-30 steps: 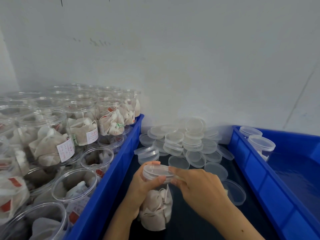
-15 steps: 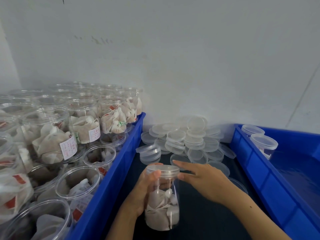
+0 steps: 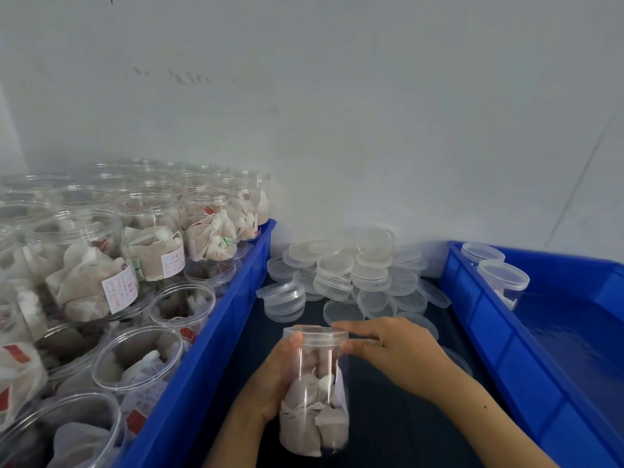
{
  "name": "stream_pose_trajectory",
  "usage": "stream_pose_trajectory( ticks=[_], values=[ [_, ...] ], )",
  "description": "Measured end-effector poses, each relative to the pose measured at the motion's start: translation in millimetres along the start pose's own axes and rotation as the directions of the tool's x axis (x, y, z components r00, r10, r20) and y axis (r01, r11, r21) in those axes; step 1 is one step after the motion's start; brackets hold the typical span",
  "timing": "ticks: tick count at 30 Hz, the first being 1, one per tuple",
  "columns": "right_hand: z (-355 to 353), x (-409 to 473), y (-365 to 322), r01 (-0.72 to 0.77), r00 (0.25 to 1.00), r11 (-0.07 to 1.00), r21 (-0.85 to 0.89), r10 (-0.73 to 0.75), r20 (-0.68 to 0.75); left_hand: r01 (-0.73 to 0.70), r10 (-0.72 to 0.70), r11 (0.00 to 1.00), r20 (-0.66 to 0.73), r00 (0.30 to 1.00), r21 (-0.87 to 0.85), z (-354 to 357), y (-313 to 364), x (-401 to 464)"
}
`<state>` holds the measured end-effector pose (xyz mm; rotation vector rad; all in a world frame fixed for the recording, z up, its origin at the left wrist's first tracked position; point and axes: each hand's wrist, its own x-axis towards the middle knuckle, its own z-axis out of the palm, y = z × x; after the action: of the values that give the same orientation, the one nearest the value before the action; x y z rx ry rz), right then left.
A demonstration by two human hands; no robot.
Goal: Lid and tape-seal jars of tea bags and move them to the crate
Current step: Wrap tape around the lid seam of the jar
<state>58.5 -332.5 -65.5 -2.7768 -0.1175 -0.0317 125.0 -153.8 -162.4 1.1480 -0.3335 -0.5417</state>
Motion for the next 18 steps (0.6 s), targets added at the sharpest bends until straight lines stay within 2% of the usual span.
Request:
stream_pose_trajectory(
  ticks=[4,7,10,13,18],
  values=[
    [-3,-4,-2,-0.060,0.998,0.997,0.050,0.058,0.035,-0.023,0.040,0.976,-0.072,0.997,0.218,-3,13,-4],
    [-1,-12,-8,-0.128,0.992,0.990,0.051,0.128,-0.007,-0.045,0.089,0.938,-0.114,0.989,0.344,-2,19,-10],
    [5,-19,-22,-0.150,0.987,0.988,-0.034,0.148,-0.065,-0.065,0.150,0.905,-0.172,0.974,0.420,17,13,-15],
    [12,-21,-31,-0.110,0.990,0.981,-0.160,0.094,-0.100,-0.117,0.293,0.868,-0.309,0.905,0.482,33,5,-14],
    [18,-20,-26,-0.123,0.987,0.991,0.059,0.129,-0.097,-0.121,0.328,0.870,-0.377,0.866,0.478,31,3,-11]
  ],
)
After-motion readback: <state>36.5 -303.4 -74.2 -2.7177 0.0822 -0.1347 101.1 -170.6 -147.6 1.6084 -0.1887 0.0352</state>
